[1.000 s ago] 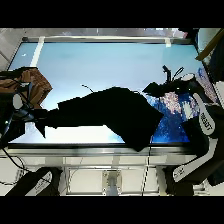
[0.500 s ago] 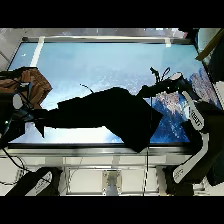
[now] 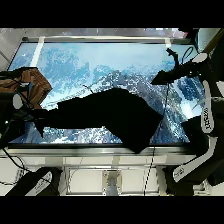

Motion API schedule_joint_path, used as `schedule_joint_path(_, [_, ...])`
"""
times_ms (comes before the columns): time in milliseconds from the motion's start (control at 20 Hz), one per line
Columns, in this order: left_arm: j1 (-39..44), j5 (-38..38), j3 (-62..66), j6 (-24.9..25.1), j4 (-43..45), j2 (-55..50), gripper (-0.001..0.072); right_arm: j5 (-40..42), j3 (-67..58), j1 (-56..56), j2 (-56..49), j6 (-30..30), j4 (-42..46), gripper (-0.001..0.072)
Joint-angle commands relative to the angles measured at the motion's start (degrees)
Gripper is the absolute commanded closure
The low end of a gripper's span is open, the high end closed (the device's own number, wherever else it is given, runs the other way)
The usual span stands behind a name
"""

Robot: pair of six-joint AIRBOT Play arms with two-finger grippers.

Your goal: Fold the clothes and pants, and hang the long-sleeved shirts on hangers.

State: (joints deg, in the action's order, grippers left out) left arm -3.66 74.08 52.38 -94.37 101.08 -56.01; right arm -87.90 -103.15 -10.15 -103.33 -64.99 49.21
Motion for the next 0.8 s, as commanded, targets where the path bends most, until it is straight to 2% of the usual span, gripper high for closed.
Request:
schedule_joint_path(0, [-0.02, -0.15, 0.02, 0.0, -1.07, 0.0, 0.0698, -1.88, 0.7, -0.81, 0.31, -4.96, 4.42, 0.0261])
schedule_joint_path(400, [-0.02, -0.33, 0.02, 0.0, -1.68, -0.02, 0.0698, -0.42, 6.97, 2.54, -10.05, -3.37, -0.68, 0.026])
schedule_joint_path(650, [-0.02, -0.72, 0.02, 0.02, -1.68, -0.02, 0.0698, -0.39, 6.99, 7.58, -13.46, 0.48, -11.28, 0.0263])
schedule_joint_path(700, [-0.02, -0.72, 0.02, 0.02, -1.68, -0.02, 0.0698, -0.96, 6.93, 8.46, -13.4, 1.95, -12.52, 0.0287])
schedule_joint_path(750, [-0.02, -0.74, 0.02, 0.02, -1.64, -0.02, 0.0698, -2.49, 6.93, 8.87, -13.2, 3.69, -14.88, 0.0469])
